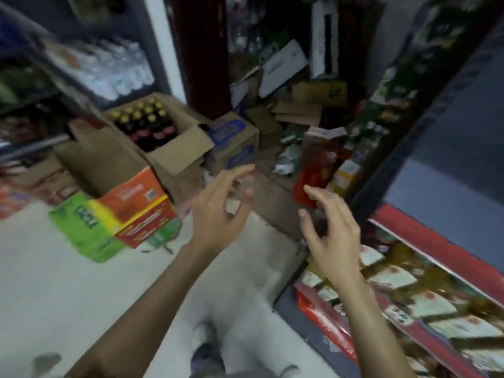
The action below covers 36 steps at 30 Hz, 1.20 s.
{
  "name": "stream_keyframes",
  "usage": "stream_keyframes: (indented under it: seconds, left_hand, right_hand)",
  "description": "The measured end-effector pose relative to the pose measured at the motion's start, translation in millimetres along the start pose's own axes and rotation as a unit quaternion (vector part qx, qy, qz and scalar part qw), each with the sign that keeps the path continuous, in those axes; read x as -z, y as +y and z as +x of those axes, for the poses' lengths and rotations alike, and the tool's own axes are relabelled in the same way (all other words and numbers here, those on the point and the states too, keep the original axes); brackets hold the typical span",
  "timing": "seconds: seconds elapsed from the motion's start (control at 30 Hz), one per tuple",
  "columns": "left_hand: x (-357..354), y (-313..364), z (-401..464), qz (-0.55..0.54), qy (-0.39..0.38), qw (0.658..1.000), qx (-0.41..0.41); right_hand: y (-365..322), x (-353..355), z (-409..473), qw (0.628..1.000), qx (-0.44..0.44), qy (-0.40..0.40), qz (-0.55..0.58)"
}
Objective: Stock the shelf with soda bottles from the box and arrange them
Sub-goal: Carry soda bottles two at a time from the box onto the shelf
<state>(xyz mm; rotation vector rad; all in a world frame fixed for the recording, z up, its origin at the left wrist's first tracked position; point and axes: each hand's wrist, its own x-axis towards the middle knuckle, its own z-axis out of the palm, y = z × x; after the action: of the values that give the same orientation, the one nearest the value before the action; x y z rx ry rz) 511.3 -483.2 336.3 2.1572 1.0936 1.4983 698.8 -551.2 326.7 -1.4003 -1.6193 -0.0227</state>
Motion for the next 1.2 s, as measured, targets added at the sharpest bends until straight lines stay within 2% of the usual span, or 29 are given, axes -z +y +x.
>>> stream_keyframes:
  seconds: [0.17, 0.4, 0.53, 0.63, 0.77, 0.97, 1.2]
  left_hand:
    - [83.2, -124.6, -45.4, 0.101, -0.097, 0.972, 0.190]
    - [141.7, -260.3, -64.7, 0.138, -0.126, 0.898, 0.399]
    - [133.4, -332.1, -28.6, 0.122, -0.124, 0.894, 0.412]
    - [114.7, -389.0, 19.4, 0.125, -0.108, 0.897, 0.411]
    - [94.7, -468.3, 86.3, 0.161, -0.102, 0.882, 0.431]
    - [75.7, -591.4, 168.1, 0.168, -0.114, 0.851, 0.485]
    - [50.0, -729.4, 211.2, 0.140, -0.147, 0.834, 0.514]
  right_hand:
    - [1.1, -141.8, -16.0, 0.981, -0.111, -0.158, -0.008]
    - [0.3, -288.4, 9.1, 0.925, -0.206, -0.319, -0.032]
    - [17.6, -367.4, 51.6, 0.905, -0.200, -0.376, 0.001]
    - [36.4, -427.1, 105.8, 0.904, -0.180, -0.387, 0.009]
    - [62.8, -506.9, 186.5, 0.905, -0.150, -0.396, 0.026]
    - [98.2, -627.6, 285.3, 0.893, -0.185, -0.407, 0.051]
    - [150.6, -760.4, 332.0, 0.872, -0.257, -0.413, 0.058]
